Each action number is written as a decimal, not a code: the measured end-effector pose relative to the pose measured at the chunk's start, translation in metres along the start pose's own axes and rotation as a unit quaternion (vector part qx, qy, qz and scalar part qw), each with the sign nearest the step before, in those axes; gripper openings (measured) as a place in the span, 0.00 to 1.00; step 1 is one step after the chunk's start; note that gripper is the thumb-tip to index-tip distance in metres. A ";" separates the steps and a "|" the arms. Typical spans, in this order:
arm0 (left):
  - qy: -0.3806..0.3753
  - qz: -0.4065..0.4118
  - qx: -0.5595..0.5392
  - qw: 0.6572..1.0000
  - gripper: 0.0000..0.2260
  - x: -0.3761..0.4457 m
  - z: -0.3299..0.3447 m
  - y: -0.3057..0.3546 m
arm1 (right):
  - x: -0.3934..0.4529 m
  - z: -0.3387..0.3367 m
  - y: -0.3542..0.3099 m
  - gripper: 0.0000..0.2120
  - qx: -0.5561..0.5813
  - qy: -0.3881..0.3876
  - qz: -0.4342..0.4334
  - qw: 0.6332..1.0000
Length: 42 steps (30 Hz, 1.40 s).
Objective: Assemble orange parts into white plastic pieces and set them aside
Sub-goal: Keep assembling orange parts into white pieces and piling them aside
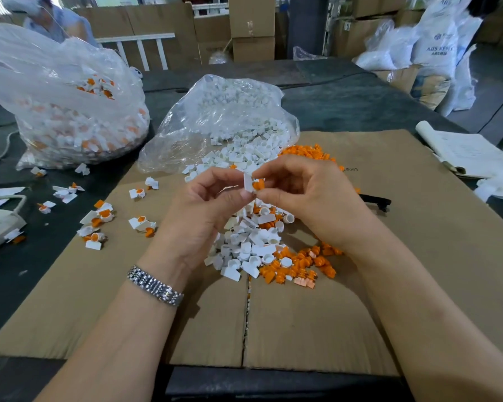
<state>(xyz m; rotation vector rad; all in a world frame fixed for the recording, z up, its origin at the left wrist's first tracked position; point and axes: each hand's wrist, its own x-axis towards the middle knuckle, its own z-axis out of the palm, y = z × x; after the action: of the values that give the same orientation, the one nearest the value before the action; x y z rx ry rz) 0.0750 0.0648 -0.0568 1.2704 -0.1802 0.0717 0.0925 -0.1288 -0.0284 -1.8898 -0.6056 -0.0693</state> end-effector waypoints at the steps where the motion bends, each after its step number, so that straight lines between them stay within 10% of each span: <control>1: -0.004 0.002 0.000 1.000 0.12 0.000 0.000 0.000 | 0.000 0.001 0.000 0.10 -0.003 0.009 -0.007 1.000; 42: 0.068 -0.030 0.010 0.997 0.04 -0.002 0.002 0.005 | 0.000 0.016 0.004 0.08 -0.166 0.081 -0.156 0.970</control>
<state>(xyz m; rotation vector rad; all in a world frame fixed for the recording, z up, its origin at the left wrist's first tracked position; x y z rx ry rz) 0.0724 0.0641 -0.0521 1.2852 -0.0237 0.1074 0.0907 -0.1160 -0.0380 -2.0662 -0.8127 -0.5552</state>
